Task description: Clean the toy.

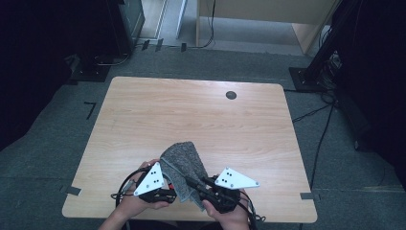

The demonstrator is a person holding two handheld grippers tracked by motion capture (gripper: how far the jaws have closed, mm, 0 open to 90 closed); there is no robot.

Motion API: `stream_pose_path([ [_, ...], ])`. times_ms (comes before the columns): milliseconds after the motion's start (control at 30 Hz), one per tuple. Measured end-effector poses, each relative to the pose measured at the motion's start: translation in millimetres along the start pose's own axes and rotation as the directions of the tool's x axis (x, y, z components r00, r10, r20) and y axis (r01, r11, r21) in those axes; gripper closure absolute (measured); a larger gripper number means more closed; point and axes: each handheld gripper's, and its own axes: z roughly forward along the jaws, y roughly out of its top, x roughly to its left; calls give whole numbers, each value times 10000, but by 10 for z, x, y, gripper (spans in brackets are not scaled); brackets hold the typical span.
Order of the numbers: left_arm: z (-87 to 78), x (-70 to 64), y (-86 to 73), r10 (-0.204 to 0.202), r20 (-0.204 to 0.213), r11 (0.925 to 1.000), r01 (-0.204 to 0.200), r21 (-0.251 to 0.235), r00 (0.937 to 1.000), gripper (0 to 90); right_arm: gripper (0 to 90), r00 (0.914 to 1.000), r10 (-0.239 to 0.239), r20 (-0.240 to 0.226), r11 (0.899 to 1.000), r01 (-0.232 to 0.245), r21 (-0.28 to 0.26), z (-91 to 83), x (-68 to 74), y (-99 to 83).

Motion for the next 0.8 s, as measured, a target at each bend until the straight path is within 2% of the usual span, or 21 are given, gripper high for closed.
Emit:
stream_pose_path([
  [133,-95,77,17,-383,-92,9979,378,-535,9992,338,787,9963,570,643,9982,-581,152,-17,-163,-44],
  [233,-117,122,10,-595,-210,9970,584,-499,9980,338,787,9952,794,577,9965,-808,215,-12,-180,-64],
  [333,-61,79,-3,-427,-70,9988,426,-245,9991,338,785,9989,384,279,9992,-387,91,3,-66,-19],
  [433,-15,12,11,-38,-71,10000,37,-44,10000,338,784,9991,237,361,9997,-238,45,4,-44,-8],
  [467,-24,8,17,46,-30,10000,-47,-84,10000,338,784,9984,349,440,9994,-350,34,-1,-68,-16],
  [567,-78,42,26,-85,175,9991,92,-412,9998,338,786,9931,832,827,9964,-841,67,-12,-176,-59],
  [633,-99,69,25,-168,116,9988,173,-449,9998,338,785,9919,1046,723,9945,-1051,29,-23,-193,-65],
  [733,-75,67,7,-160,112,9995,163,-257,9998,338,767,9970,695,353,9976,-694,-42,-15,-119,-31],
  [800,-56,47,7,41,112,9999,-39,-109,9999,338,725,9985,413,357,9991,-414,13,5,-70,-17],
])
